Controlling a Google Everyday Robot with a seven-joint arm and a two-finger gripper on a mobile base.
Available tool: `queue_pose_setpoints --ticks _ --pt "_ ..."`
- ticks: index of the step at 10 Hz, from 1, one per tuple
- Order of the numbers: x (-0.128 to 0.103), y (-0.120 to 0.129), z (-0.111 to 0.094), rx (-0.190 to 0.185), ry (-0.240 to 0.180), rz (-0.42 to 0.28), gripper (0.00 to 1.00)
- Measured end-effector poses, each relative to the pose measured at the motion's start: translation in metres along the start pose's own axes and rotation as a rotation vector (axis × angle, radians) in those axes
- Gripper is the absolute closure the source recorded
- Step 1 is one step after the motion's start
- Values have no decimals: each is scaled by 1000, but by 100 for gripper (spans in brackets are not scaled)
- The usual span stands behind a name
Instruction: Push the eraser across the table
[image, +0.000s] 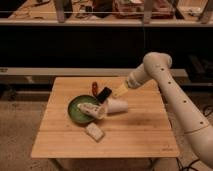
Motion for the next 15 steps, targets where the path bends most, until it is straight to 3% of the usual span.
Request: queue_pose_setpoints --ticks 1,2,3,4,6,8,10,12,13,15 --pt "7 17 -1 -68 19 34 20" --pt "25 45 -1 -192 75 101 20" --pt "39 60 0 -261 125 142 20" --pt "59 74 5 -340 210 192 20" --pt "94 82 15 -408 345 239 20" --pt "107 85 16 -429 404 255 20" --pt "108 83 18 -426 406 250 22" --pt "114 71 21 -397 393 181 39" --pt "124 57 27 -366 386 119 49" --pt "151 8 66 -257 342 -54 72"
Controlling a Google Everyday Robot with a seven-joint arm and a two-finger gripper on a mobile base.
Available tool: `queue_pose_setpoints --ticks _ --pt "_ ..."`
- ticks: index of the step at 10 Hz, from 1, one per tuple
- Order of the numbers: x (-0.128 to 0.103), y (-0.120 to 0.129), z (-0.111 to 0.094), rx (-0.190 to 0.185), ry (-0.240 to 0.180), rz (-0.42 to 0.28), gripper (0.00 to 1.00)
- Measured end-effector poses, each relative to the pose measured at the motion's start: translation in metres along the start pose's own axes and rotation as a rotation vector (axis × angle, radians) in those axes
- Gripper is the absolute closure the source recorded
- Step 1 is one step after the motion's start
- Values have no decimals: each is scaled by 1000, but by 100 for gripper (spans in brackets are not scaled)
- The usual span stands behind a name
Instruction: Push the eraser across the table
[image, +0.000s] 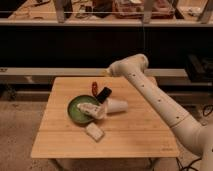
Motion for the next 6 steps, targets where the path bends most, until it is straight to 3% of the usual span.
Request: queue_pose_setpoints --ticks 1,3,5,6 --pt "1 -17 12 39 -14 -48 80" --pt "-7 -29 43 52 -73 -174 97" --pt "-17 -25 80 7 -148 -272 100" --pt "-20 -19 92 -15 -175 -286 100"
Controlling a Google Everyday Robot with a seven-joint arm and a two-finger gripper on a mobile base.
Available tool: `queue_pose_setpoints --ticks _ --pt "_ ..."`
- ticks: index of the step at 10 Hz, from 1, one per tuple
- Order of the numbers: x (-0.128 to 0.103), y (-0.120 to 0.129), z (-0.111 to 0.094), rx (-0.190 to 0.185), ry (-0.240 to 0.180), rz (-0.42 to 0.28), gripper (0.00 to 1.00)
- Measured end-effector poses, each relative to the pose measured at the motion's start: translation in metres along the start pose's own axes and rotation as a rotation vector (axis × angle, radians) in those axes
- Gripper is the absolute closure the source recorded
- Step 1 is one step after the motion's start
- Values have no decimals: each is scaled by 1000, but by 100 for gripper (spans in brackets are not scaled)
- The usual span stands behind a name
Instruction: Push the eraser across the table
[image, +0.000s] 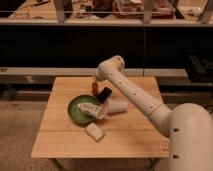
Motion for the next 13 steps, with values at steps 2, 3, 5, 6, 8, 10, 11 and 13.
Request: queue_pose_setpoints --ticks 2,3,5,6,8,10,11,13 --pt "-3 4 27 -21 -63 -11 100" --pt "-3 4 38 -21 -86 -8 100" --pt "-14 3 53 -8 -139 5 100" --pt "-20 3 59 -5 -164 5 100" --pt "-32 6 67 -2 -216 9 100" --pt "-38 9 70 5 -243 23 100" --pt "-43 9 71 19 -258 38 100" --pt "-51 10 73 41 -278 62 100"
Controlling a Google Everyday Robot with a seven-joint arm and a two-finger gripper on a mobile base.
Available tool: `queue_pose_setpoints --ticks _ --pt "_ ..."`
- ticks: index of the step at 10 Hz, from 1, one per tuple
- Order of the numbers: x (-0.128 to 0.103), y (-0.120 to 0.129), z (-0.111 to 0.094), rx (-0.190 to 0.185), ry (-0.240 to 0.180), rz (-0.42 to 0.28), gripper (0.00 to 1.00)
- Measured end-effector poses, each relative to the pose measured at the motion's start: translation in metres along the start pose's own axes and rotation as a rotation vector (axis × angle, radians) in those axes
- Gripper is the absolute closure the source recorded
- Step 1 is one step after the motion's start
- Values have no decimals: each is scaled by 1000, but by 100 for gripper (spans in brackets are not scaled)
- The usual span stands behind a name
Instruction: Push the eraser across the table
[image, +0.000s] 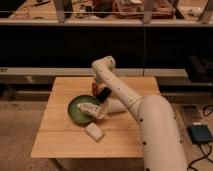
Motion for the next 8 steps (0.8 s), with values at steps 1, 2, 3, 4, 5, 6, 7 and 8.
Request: queue_pose_setpoints --ticks 1,2,3,4,5,6,7,8 --pt "-4 2 3 9 -9 13 100" --pt "-7 4 5 12 -15 21 100" --pt "-10 6 8 17 -20 29 100" --pt "-14 6 11 25 -25 37 100" --pt "-15 4 13 32 -26 41 100" --pt "-17 3 13 39 -24 42 100" --pt "-18 2 14 44 -22 41 100" --pt "-19 1 14 47 -19 35 100"
